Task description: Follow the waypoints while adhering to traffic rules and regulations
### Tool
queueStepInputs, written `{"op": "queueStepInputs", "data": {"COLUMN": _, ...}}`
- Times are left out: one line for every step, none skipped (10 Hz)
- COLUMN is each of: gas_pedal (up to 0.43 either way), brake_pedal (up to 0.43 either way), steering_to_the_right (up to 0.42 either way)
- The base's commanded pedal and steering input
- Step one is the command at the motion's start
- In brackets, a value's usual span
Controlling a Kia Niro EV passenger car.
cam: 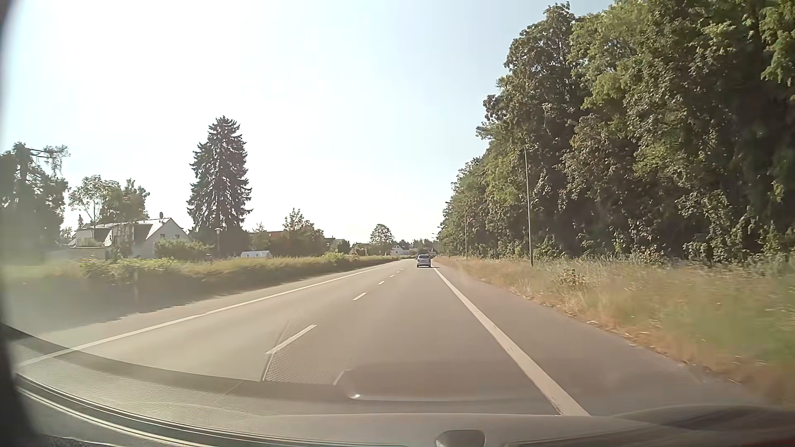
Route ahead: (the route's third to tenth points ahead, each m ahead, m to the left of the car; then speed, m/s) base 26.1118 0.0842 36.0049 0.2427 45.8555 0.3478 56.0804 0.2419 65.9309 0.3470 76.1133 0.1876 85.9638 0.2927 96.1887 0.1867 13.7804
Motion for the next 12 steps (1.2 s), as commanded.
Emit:
{"op": "queueStepInputs", "data": {"gas_pedal": 0.059, "brake_pedal": 0.030, "steering_to_the_right": 0.000}}
{"op": "queueStepInputs", "data": {"gas_pedal": 0.059, "brake_pedal": 0.030, "steering_to_the_right": 0.000}}
{"op": "queueStepInputs", "data": {"gas_pedal": 0.059, "brake_pedal": 0.030, "steering_to_the_right": -0.001}}
{"op": "queueStepInputs", "data": {"gas_pedal": 0.059, "brake_pedal": 0.030, "steering_to_the_right": -0.004}}
{"op": "queueStepInputs", "data": {"gas_pedal": 0.059, "brake_pedal": 0.030, "steering_to_the_right": -0.006}}
{"op": "queueStepInputs", "data": {"gas_pedal": 0.059, "brake_pedal": 0.030, "steering_to_the_right": -0.006}}
{"op": "queueStepInputs", "data": {"gas_pedal": 0.059, "brake_pedal": 0.030, "steering_to_the_right": -0.006}}
{"op": "queueStepInputs", "data": {"gas_pedal": 0.059, "brake_pedal": 0.030, "steering_to_the_right": -0.005}}
{"op": "queueStepInputs", "data": {"gas_pedal": 0.059, "brake_pedal": 0.030, "steering_to_the_right": -0.004}}
{"op": "queueStepInputs", "data": {"gas_pedal": 0.059, "brake_pedal": 0.030, "steering_to_the_right": -0.004}}
{"op": "queueStepInputs", "data": {"gas_pedal": 0.059, "brake_pedal": 0.030, "steering_to_the_right": -0.003}}
{"op": "queueStepInputs", "data": {"gas_pedal": 0.059, "brake_pedal": 0.030, "steering_to_the_right": -0.002}}
